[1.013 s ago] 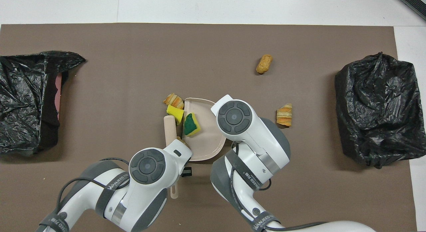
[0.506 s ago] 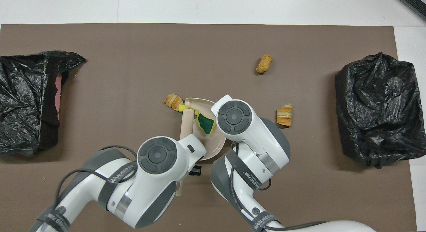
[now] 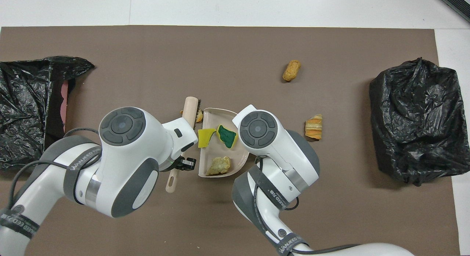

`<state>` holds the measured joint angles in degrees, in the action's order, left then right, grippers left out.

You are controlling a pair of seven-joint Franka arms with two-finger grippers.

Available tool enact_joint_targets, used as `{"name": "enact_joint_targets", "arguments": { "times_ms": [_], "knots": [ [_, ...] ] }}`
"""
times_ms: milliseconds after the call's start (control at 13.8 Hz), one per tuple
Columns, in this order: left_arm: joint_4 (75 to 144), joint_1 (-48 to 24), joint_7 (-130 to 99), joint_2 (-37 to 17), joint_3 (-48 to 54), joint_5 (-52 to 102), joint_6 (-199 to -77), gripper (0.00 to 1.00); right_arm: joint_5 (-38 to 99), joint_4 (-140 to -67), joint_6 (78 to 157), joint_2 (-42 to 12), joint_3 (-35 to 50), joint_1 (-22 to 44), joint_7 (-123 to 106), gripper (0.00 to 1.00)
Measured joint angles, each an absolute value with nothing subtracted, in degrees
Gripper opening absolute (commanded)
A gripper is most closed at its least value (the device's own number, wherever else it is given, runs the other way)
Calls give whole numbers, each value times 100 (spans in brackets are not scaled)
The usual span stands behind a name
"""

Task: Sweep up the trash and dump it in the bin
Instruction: 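Sweep the bread and sponge pieces into the dustpan with the left gripper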

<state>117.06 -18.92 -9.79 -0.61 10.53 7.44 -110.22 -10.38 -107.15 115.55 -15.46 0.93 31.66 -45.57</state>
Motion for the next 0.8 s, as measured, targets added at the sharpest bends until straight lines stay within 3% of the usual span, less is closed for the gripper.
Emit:
{"name": "enact_joint_targets", "arguments": {
  "times_ms": [362,796],
  "knots": [
    [11375,-1864,722,-359,486,-55,-11023,0,-1038,-10715,11555,-1548,93,3166,-4556,0],
    [10896,-1754,1747,-1259,107,-537,-11110,0,-1038,-10715,11555,-1549,93,3166,-4556,0]
  ]
}}
